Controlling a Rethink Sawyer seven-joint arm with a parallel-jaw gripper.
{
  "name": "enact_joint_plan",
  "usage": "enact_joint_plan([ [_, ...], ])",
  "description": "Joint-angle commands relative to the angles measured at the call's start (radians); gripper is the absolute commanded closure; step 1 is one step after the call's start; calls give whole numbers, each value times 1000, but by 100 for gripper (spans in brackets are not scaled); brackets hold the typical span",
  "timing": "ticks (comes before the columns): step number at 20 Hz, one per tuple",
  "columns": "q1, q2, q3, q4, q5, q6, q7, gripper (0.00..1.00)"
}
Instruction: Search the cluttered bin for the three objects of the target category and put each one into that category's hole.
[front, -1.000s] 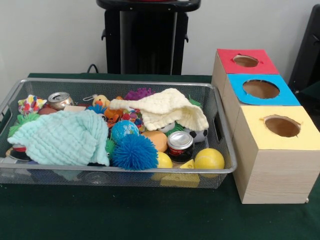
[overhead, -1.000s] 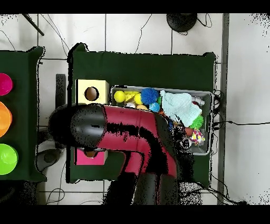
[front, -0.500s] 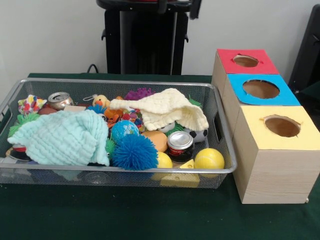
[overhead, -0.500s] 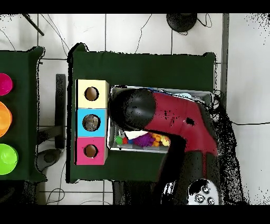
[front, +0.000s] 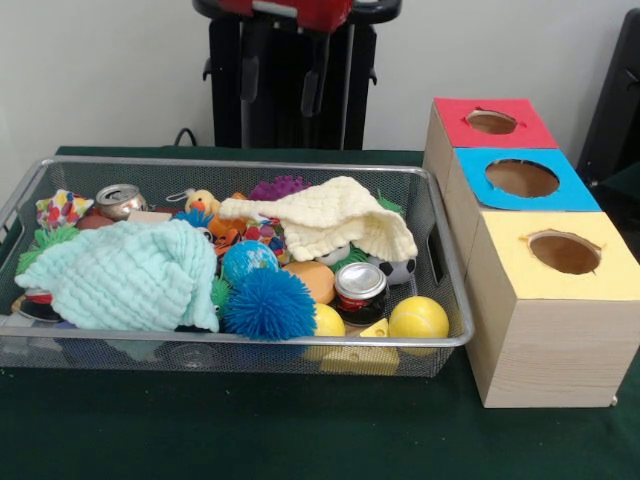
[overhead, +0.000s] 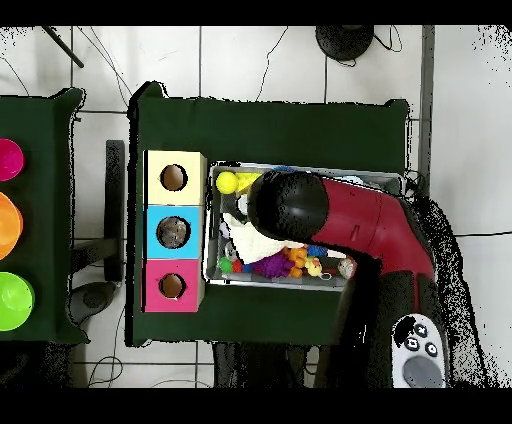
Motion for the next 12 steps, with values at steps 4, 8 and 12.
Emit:
enact_joint_plan([
  [4,-51,105,175,96,-102,-91,-136,0],
  [8,-72,148,199,63,-134,-111,-136,0],
  [12,-95,166,220,53,-161,-122,-139,0],
])
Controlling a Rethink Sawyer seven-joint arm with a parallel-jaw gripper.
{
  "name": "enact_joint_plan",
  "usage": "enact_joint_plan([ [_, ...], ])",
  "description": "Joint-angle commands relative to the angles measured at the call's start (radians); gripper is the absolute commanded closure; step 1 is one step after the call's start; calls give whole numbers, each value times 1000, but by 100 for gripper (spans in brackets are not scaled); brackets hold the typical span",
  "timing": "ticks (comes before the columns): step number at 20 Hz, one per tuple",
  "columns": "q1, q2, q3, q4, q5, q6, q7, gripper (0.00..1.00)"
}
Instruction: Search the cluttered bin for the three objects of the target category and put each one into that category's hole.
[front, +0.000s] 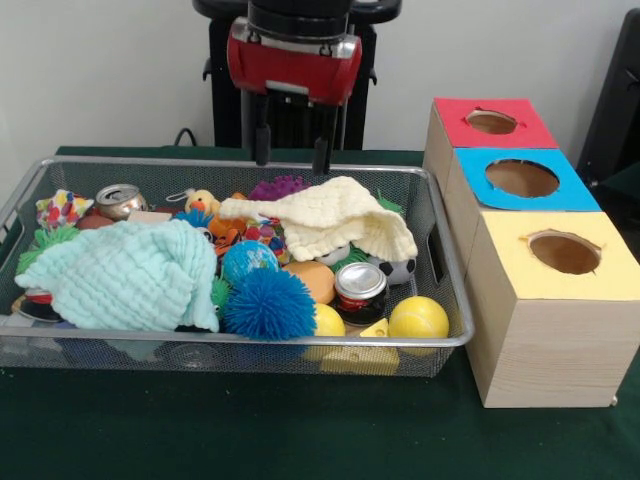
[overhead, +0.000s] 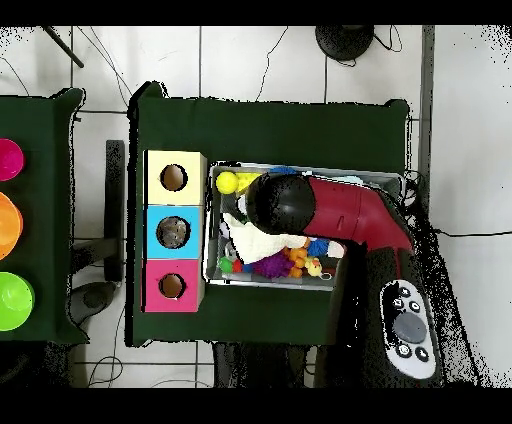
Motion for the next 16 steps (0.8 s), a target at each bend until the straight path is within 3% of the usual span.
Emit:
enact_joint_plan([
  [1,-52,86,128,39,-88,-61,-138,0],
  [16,-74,73,186,90,-132,-79,-81,0],
])
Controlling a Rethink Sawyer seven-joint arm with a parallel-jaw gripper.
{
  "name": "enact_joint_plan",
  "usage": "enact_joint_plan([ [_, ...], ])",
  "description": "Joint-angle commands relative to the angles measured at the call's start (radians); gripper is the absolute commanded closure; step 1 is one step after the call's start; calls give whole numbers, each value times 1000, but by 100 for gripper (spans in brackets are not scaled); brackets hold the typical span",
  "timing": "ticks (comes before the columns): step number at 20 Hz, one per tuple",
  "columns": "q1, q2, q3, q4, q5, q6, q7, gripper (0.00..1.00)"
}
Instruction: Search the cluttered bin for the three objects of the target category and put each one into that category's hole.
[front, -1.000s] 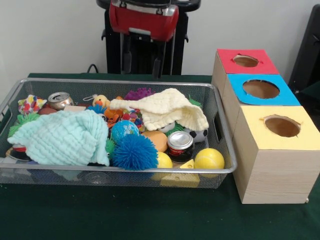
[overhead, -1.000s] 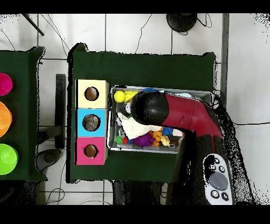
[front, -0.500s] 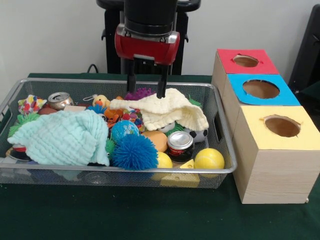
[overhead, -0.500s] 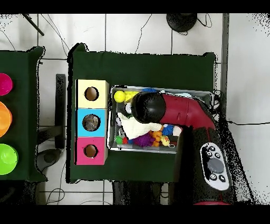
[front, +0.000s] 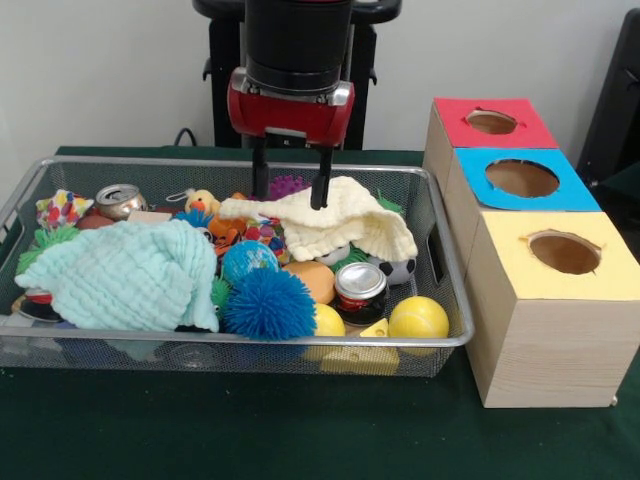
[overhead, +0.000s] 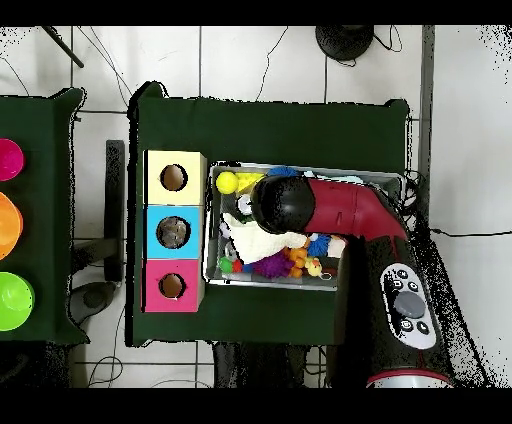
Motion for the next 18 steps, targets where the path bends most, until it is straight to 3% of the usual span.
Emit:
enact_joint_plan([
  [1,-18,15,112,103,-50,-66,-74,0],
  [9,36,-48,109,225,-26,-96,22,0],
  [12,65,-45,91,242,-26,-127,64,0],
  [18,65,-44,75,268,-27,-161,64,0],
])
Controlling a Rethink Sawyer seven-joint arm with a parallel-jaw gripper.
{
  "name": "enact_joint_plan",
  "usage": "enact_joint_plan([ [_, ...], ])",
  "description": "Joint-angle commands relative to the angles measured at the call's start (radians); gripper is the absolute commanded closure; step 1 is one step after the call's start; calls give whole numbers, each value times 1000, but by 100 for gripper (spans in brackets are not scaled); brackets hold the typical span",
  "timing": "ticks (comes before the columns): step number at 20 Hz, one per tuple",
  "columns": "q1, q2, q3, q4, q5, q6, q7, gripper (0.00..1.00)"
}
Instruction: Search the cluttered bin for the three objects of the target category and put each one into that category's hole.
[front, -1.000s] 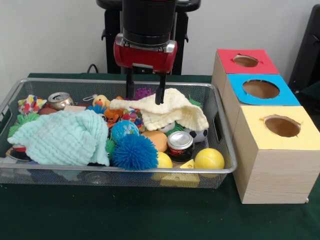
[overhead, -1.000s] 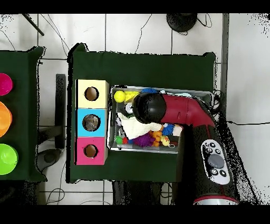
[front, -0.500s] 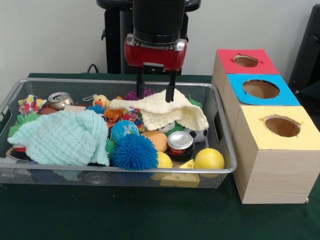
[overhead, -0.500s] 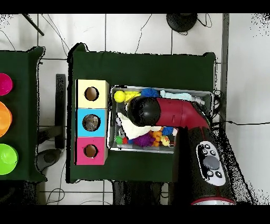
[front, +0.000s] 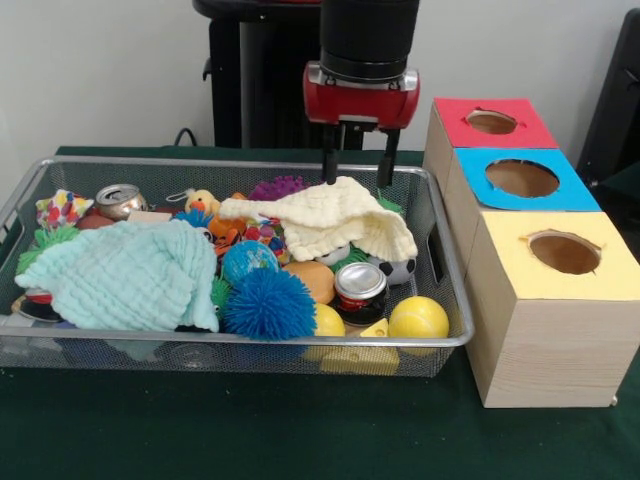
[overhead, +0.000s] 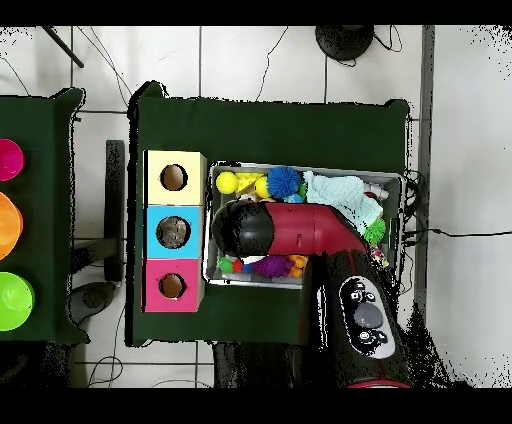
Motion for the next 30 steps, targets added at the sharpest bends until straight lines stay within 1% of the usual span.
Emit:
enact_joint_plan([
  [1,0,14,50,112,-25,-89,62,0],
  [4,-2,26,39,133,-34,-122,67,0],
  [7,2,62,20,136,-53,-172,80,0],
  [9,-12,73,20,146,-61,-195,69,0],
  [15,-50,73,12,170,-81,-218,29,0],
  [20,-68,94,3,176,-107,-257,28,0],
  [25,-103,96,10,182,-138,-262,12,0],
  [28,-107,114,8,173,-157,-279,24,0],
  [30,-102,131,-4,166,-163,-312,54,0],
])
